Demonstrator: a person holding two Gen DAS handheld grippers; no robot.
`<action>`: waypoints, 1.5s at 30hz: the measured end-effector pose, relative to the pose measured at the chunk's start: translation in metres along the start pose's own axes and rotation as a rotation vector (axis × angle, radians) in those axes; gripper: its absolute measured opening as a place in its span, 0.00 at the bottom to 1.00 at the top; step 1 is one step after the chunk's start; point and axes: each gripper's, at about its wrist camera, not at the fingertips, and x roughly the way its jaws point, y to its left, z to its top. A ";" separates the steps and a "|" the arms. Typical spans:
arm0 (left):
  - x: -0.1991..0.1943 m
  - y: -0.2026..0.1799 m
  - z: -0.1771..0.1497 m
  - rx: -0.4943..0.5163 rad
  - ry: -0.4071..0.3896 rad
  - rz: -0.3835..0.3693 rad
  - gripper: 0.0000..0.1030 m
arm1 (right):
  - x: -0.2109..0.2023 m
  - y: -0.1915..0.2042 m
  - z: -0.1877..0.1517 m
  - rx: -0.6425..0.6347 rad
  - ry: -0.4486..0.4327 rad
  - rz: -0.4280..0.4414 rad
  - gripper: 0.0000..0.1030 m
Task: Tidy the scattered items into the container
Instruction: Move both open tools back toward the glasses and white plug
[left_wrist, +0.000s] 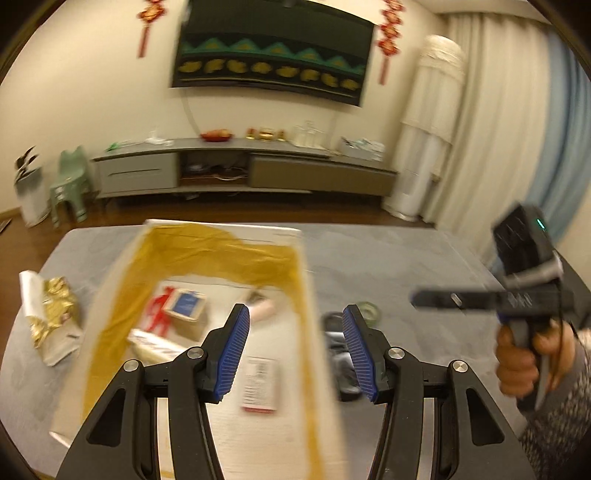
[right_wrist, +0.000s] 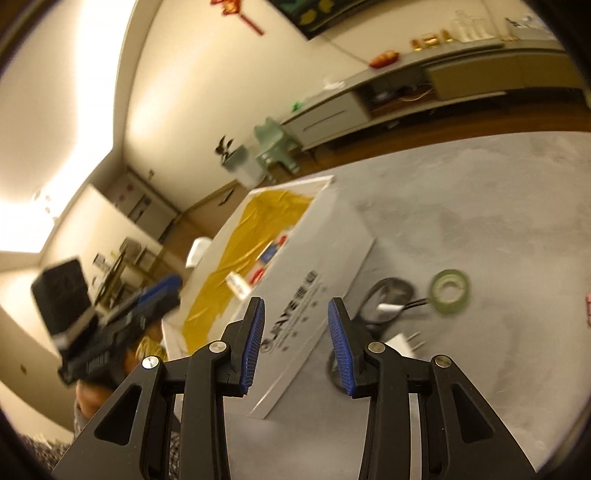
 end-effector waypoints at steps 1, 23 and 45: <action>0.002 -0.011 -0.001 0.022 0.006 -0.012 0.52 | -0.003 -0.002 0.001 0.006 -0.005 -0.004 0.38; 0.065 -0.122 -0.027 0.137 0.226 -0.032 0.61 | -0.030 -0.022 -0.002 0.048 -0.028 -0.065 0.41; 0.162 -0.083 -0.059 -0.027 0.301 0.077 0.68 | 0.008 -0.059 -0.020 0.118 0.077 -0.192 0.41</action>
